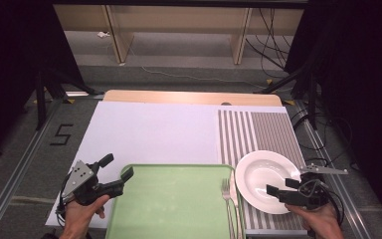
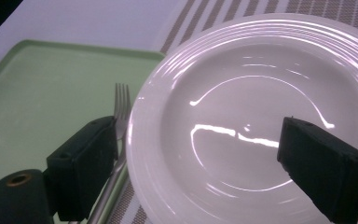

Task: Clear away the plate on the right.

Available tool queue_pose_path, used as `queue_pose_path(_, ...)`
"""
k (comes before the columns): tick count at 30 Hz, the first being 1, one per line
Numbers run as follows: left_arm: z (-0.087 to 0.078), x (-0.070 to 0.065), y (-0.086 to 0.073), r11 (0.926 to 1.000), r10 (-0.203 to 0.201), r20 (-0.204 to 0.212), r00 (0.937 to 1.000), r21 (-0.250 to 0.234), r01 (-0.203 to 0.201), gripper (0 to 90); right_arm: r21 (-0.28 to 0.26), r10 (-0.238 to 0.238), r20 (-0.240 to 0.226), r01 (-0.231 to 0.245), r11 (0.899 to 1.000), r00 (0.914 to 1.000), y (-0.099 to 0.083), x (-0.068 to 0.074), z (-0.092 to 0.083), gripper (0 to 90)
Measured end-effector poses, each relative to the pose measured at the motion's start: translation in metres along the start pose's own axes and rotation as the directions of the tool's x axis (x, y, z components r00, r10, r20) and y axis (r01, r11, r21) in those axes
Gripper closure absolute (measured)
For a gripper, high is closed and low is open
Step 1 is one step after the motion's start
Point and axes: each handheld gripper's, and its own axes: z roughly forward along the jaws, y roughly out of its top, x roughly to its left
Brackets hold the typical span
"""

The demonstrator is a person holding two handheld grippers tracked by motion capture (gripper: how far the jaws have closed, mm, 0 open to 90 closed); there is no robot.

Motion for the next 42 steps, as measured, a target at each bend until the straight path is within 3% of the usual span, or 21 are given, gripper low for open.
queue_pose_path(6,-0.002,0.0,0.0,0.9999,0.002,-0.005,1.0,0.011,-0.002,15.8,-0.008,0.033,0.074,-0.032,0.999,0.9967,-0.002,-0.013,-0.008,13.4)
queue_pose_path(11,-0.002,-0.001,0.0,0.9999,0.005,-0.003,1.0,0.01,-0.004,15.9,-0.023,0.078,0.093,-0.076,0.997,0.9926,-0.005,-0.025,-0.011,13.4)
queue_pose_path(14,-0.001,-0.001,0.0,0.9999,0.003,-0.002,1.0,0.01,-0.003,15.8,-0.024,0.082,0.108,-0.08,0.996,0.9908,-0.007,-0.032,-0.013,13.5)
queue_pose_path(16,-0.002,-0.001,0.0,0.9999,0.003,-0.004,1.0,0.01,-0.003,15.9,-0.014,0.122,0.115,-0.121,0.993,0.9858,-0.008,-0.035,-0.015,13.5)
queue_pose_path(18,-0.002,0.0,0.0,0.9999,0.003,-0.003,1.0,0.01,-0.003,15.9,-0.027,0.105,0.115,-0.103,0.994,0.9878,-0.009,-0.04,-0.016,13.5)
queue_pose_path(20,-0.002,-0.001,0.0,0.9999,0.003,-0.003,1.0,0.01,-0.003,15.9,-0.011,0.144,0.113,-0.144,0.99,0.9831,-0.011,-0.042,-0.017,13.5)
queue_pose_path(22,-0.002,-0.001,0.0,1.0,0.003,-0.003,1.0,0.009,-0.003,15.9,-0.022,0.135,0.116,-0.133,0.991,0.984,-0.012,-0.046,-0.016,13.5)
queue_pose_path(24,-0.002,-0.001,0.0,0.9999,0.004,-0.004,1.0,0.01,-0.003,15.9,0.007,0.165,0.143,-0.167,0.986,0.9759,-0.013,-0.047,-0.017,13.5)
queue_pose_path(25,-0.002,-0.001,0.0,0.9999,0.004,-0.003,1.0,0.01,-0.004,15.8,-0.005,0.151,0.129,-0.151,0.988,0.9801,-0.014,-0.051,-0.015,13.5)
queue_pose_path(31,-0.001,-0.001,0.0,0.9999,0.004,-0.001,1.0,0.01,-0.004,15.9,0.023,0.205,0.146,-0.211,0.977,0.9677,-0.018,-0.059,-0.013,13.7)
queue_pose_path(32,-0.001,-0.001,0.0,0.9999,0.004,-0.001,1.0,0.01,-0.004,15.9,0.016,0.193,0.131,-0.196,0.98,0.9725,-0.019,-0.062,-0.011,13.9)
queue_pose_path(33,-0.001,-0.001,0.0,0.9999,0.003,-0.001,1.0,0.01,-0.003,15.8,0.034,0.228,0.13,-0.234,0.972,0.965,-0.019,-0.062,-0.011,14.3)
queue_pose_path(38,0.0,0.0,-0.001,1.0,0.002,0.006,1.0,0.002,-0.002,15.8,0.04,0.252,0.123,-0.258,0.965,0.9599,-0.023,-0.07,-0.005,15.8)
queue_pose_path(40,0.0,0.0,-0.001,1.0,0.001,0.004,1.0,0.004,-0.001,15.9,0.075,0.258,0.127,-0.269,0.96,0.9577,-0.023,-0.072,-0.005,16.5)
queue_pose_path(42,0.0,0.0,-0.001,1.0,0.001,0.004,1.0,0.004,-0.002,15.9,0.073,0.287,0.093,-0.294,0.953,0.9534,-0.024,-0.073,-0.003,17.4)
